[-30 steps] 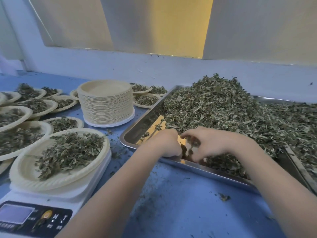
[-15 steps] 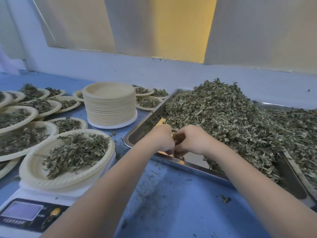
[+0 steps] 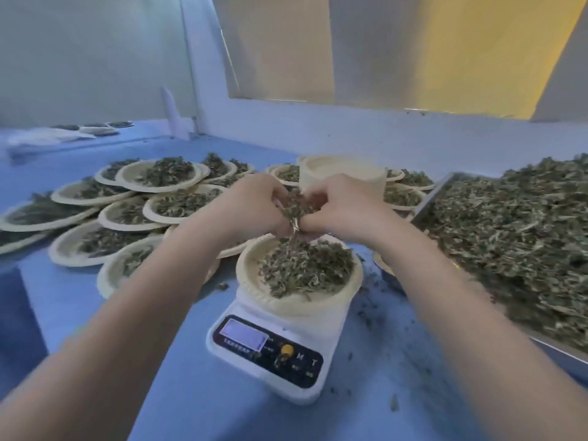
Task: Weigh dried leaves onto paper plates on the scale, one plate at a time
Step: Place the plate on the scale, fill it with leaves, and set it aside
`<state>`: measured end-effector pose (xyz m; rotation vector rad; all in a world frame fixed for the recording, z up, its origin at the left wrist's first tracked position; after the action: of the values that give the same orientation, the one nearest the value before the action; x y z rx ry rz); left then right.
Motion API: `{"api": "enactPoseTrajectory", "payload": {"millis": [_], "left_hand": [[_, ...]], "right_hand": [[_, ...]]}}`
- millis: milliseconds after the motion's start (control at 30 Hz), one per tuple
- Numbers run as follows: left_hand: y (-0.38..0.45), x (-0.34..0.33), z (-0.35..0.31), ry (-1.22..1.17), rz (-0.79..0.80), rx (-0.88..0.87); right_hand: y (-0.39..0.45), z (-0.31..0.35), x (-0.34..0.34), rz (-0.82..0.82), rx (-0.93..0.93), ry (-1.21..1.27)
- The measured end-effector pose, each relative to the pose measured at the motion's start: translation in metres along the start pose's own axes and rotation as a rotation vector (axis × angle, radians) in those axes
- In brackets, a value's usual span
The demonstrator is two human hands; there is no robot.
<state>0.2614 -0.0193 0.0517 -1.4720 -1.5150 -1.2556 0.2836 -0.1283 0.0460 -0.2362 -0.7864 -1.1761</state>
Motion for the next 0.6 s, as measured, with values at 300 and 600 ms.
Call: {"api": "enactPoseTrajectory", "payload": {"millis": [300, 600], "left_hand": [[-0.004, -0.021, 0.016, -0.137, -0.011, -0.051], [0.005, -0.013, -0.011, -0.356, -0.152, 0.002]], "right_hand": [[-0.007, -0.003, -0.007, 0.003, -0.021, 0.005], [-0.01, -0.003, 0.03, -0.213, 0.029, 0.079]]}}
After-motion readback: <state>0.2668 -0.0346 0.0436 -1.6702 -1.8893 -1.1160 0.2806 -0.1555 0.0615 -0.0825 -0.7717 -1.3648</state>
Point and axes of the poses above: each hand's wrist, its own y-axis towards the middle knuckle, its own x-axis out of the back of the hand, z = x × y, the point moved 7 cm from there along y, towards the middle knuckle, and after that the axes turned 12 degrees about y, right-handed, at the moved point
